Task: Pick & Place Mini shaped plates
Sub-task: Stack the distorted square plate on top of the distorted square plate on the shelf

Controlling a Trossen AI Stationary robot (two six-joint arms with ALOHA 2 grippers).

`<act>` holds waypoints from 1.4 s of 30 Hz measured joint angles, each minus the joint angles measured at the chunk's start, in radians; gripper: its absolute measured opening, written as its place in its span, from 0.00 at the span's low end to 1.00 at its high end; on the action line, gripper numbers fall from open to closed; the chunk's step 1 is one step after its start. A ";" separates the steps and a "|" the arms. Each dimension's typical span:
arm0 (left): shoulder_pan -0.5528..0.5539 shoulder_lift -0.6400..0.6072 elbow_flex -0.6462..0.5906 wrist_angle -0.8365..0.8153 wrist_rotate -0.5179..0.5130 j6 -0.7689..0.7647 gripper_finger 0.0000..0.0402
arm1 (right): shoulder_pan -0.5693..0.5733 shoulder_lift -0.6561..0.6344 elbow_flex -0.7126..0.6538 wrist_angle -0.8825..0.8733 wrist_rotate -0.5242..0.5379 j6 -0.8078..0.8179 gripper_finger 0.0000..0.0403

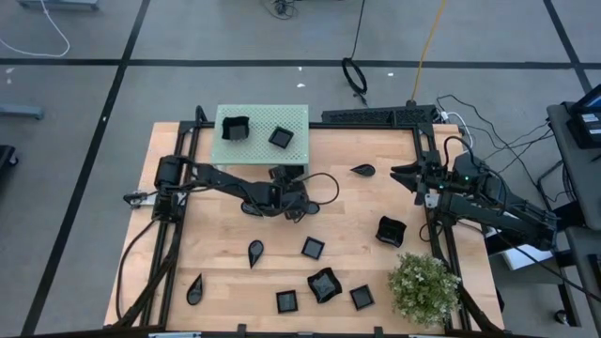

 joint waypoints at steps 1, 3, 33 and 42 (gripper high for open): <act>0.001 0.002 -0.002 0.000 -0.010 0.000 0.43 | 0.000 0.000 0.000 0.000 0.000 0.000 0.26; 0.001 0.013 0.000 0.044 -0.033 0.000 0.43 | 0.000 0.000 0.000 0.000 0.000 0.000 0.26; -0.060 -0.054 0.001 0.022 0.077 0.033 0.08 | 0.000 0.000 0.000 0.000 0.000 0.000 0.26; -0.025 -0.074 0.000 0.043 0.013 -0.081 0.24 | 0.000 0.000 0.000 0.000 0.000 0.000 0.26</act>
